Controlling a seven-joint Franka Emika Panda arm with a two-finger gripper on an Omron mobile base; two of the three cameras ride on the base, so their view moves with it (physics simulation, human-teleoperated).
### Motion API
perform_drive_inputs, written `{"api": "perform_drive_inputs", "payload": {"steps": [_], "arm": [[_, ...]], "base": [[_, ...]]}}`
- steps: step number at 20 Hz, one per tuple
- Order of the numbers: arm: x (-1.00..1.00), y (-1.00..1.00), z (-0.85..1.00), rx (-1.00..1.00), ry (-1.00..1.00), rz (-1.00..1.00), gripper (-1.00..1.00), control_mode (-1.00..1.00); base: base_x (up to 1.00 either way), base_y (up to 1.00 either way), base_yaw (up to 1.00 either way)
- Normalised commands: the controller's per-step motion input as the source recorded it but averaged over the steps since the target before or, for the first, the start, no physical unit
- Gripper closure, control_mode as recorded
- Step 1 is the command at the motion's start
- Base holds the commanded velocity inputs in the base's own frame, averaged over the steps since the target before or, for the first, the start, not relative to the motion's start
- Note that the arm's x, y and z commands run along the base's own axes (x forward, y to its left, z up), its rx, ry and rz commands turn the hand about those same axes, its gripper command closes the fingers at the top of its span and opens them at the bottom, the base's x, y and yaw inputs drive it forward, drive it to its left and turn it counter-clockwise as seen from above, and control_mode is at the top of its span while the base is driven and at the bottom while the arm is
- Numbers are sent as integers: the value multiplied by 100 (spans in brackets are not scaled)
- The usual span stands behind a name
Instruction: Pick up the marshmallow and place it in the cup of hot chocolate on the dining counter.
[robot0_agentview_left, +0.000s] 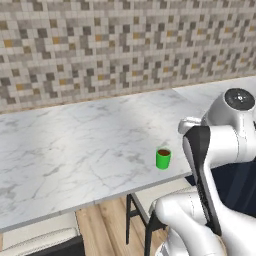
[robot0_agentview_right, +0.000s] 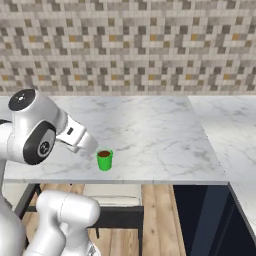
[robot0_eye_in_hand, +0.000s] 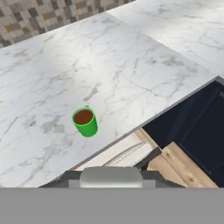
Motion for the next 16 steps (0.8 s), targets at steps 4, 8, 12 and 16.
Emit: {"api": "perform_drive_inputs", "payload": {"steps": [4,8,12,16], "arm": [[88,0,-48,0,6,0,100,-100],[73,0,-33,0,4,0,100,-100],[71,0,-41,-2,8,0,100,-100],[54,6,-40,-2,9,0,100,-100]], "base": [[0,0,0],[0,0,0],[0,0,0],[0,0,0]]}}
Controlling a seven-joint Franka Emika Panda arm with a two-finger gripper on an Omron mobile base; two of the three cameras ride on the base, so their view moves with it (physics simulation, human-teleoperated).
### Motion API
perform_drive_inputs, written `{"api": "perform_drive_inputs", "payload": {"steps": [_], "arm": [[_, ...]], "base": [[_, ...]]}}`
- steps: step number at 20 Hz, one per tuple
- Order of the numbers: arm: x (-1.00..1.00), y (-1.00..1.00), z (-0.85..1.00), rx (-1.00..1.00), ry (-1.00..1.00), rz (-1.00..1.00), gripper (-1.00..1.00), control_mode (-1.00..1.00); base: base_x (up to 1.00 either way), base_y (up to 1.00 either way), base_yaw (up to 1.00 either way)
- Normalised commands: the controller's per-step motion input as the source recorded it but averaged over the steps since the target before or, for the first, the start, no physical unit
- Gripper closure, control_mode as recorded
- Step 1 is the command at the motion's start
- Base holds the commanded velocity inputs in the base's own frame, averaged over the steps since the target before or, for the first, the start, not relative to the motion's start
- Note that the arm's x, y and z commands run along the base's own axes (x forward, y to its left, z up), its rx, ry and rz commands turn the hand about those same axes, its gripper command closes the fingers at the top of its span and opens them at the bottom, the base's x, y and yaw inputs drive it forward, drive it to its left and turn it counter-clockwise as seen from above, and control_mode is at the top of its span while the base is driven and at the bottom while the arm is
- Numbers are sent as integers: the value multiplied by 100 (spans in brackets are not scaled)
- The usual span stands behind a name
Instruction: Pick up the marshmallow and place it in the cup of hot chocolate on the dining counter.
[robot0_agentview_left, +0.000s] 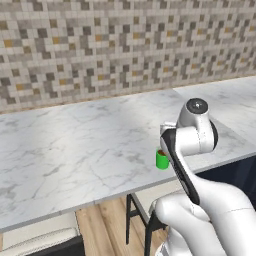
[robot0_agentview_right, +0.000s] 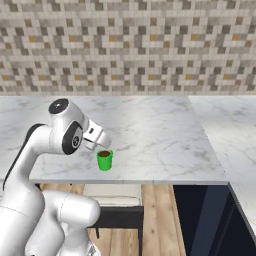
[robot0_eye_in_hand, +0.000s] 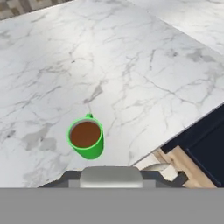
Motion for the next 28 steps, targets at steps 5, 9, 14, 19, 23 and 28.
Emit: {"api": "perform_drive_inputs", "payload": {"steps": [5,9,14,19,23,28], "arm": [[41,4,-27,-1,6,0,100,-100],[24,3,-26,0,4,0,100,-100],[21,1,-22,0,1,0,100,-100],[17,7,-30,0,1,0,100,-100],[20,0,-32,0,0,0,100,-100],[48,0,-31,0,0,0,100,-100]], "base": [[0,0,0],[0,0,0],[0,0,0],[0,0,0],[0,0,0],[0,0,0]]}}
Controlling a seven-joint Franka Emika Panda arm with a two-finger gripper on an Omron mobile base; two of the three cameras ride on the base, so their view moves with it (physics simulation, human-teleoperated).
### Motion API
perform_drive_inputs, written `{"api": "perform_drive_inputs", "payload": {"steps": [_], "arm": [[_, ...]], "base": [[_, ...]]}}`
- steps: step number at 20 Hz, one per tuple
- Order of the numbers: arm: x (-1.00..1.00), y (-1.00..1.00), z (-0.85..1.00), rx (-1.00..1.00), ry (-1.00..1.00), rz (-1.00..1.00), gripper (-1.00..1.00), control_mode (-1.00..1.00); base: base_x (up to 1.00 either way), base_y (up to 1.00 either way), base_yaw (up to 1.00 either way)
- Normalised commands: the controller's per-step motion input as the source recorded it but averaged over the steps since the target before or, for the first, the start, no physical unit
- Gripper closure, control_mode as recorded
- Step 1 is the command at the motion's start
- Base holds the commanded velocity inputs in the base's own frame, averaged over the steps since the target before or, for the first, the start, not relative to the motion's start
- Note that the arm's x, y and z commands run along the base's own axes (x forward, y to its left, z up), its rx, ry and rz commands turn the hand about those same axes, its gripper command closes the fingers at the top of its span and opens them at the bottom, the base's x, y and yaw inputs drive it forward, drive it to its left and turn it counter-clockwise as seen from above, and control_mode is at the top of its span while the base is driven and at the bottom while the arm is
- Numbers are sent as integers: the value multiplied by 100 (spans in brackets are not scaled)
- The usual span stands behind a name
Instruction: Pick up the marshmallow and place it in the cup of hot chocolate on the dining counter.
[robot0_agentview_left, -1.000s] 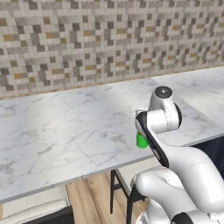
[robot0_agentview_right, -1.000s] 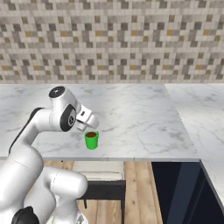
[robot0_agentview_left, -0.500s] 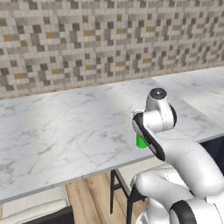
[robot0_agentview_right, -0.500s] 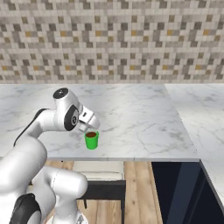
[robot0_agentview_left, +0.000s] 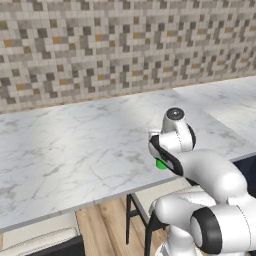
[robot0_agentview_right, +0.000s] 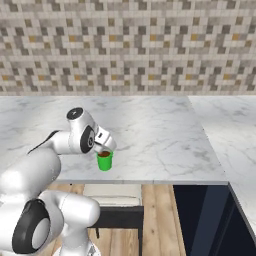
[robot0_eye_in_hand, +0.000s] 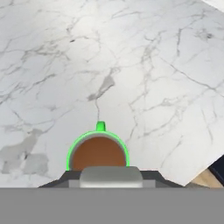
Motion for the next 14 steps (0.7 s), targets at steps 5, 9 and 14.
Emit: {"api": "perform_drive_inputs", "payload": {"steps": [5,9,14], "arm": [[47,0,-30,0,0,0,100,-100],[34,0,-22,0,0,0,100,-100],[6,0,-11,0,4,0,100,-100]], "base": [[0,0,0],[0,0,0],[0,0,0]]}}
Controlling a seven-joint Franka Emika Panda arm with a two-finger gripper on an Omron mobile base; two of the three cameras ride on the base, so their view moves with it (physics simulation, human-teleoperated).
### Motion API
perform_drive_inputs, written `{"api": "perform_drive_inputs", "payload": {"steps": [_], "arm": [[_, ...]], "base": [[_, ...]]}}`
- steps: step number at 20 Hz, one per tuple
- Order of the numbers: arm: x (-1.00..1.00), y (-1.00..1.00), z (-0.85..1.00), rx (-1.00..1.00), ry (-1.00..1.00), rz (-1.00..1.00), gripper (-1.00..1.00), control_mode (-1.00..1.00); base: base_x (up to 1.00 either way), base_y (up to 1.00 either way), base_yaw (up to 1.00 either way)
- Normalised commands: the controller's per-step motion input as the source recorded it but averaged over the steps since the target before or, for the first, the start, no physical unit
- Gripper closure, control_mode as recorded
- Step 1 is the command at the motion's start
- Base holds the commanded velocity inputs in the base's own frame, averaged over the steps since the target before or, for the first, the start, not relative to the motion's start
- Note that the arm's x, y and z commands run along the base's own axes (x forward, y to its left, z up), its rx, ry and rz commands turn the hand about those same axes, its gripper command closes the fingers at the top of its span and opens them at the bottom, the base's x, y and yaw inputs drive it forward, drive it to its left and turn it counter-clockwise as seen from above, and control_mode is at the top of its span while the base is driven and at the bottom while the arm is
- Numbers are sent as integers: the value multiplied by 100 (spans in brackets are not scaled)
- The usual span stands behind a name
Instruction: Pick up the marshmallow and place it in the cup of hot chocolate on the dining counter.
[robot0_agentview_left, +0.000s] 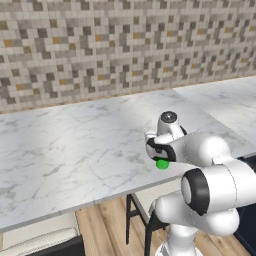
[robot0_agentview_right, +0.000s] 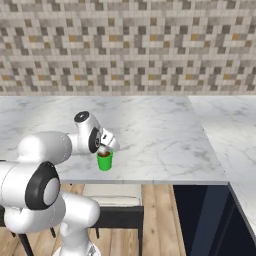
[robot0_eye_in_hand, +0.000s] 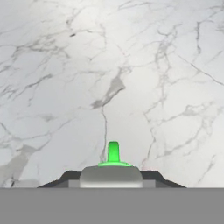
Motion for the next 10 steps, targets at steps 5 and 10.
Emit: {"api": "perform_drive_inputs", "payload": {"steps": [5,10], "arm": [[8,0,-21,0,9,0,100,-100],[23,0,-23,0,4,0,100,-100]], "base": [[0,0,0],[0,0,0]]}}
